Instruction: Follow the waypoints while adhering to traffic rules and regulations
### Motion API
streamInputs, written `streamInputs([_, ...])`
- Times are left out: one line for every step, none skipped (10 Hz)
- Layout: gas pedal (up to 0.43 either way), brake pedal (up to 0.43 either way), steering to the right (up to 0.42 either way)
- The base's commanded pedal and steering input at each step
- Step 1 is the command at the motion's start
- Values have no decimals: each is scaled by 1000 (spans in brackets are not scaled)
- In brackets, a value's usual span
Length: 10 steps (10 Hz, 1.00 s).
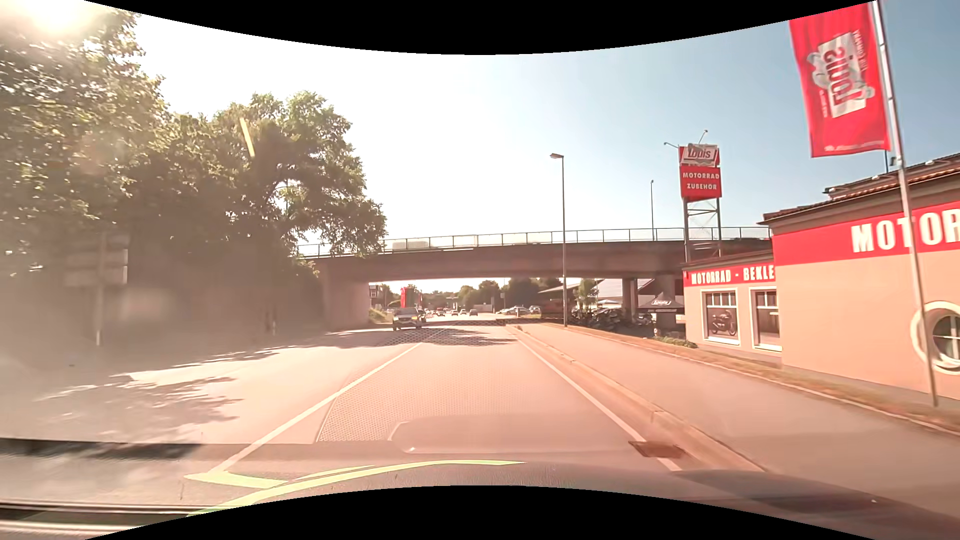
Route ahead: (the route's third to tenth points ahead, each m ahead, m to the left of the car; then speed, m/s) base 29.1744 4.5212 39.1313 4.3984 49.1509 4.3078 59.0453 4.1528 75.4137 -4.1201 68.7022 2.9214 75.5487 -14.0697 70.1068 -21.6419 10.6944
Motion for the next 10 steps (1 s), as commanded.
streamInputs([0, 0, -3])
streamInputs([0, 0, -2])
streamInputs([0, 0, 0])
streamInputs([0, 0, 0])
streamInputs([0, 0, 0])
streamInputs([0, 0, 0])
streamInputs([0, 0, 0])
streamInputs([0, 0, 0])
streamInputs([0, 0, 0])
streamInputs([0, 0, 0])
